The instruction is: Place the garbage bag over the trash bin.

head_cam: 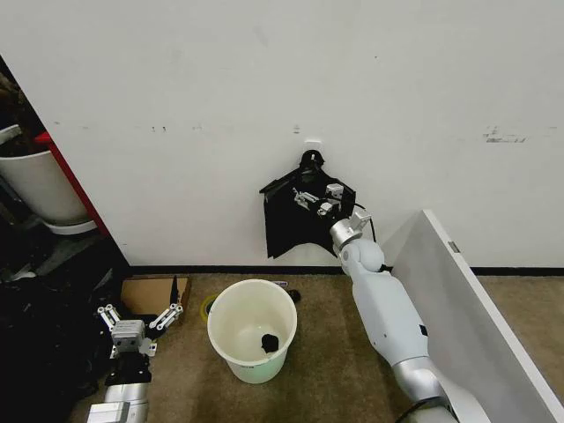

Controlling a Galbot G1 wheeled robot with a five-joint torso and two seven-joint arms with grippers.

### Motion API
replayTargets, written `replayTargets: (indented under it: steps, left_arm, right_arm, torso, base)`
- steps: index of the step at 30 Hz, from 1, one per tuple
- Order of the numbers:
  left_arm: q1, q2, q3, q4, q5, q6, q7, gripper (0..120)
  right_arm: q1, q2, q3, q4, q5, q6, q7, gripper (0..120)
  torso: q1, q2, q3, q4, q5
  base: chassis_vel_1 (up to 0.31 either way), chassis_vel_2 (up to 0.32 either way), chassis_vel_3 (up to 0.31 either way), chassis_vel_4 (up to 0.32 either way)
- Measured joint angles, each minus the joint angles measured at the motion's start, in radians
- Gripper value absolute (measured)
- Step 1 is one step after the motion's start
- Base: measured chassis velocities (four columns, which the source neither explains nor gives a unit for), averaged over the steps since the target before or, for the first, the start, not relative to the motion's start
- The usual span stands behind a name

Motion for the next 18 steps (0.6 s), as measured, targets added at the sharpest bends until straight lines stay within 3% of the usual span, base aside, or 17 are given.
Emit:
replayTargets:
  steps: [4,18]
  left_arm:
    - [0.000,0.000,0.000,0.000,0.000,0.000,0.000,100]
    - [-0.001,0.000,0.001,0.000,-0.001,0.001,0.000,100]
  right_arm:
    - [0.000,0.000,0.000,-0.002,0.002,0.000,0.003,90]
    - [-0.007,-0.008,0.001,0.007,0.010,0.004,0.010,38]
  torso:
    - [0.000,0.000,0.000,-0.0001,0.0000]
    - [0.000,0.000,0.000,-0.0001,0.0000]
  base:
    - [0.000,0.000,0.000,0.000]
    - [0.000,0.000,0.000,0.000]
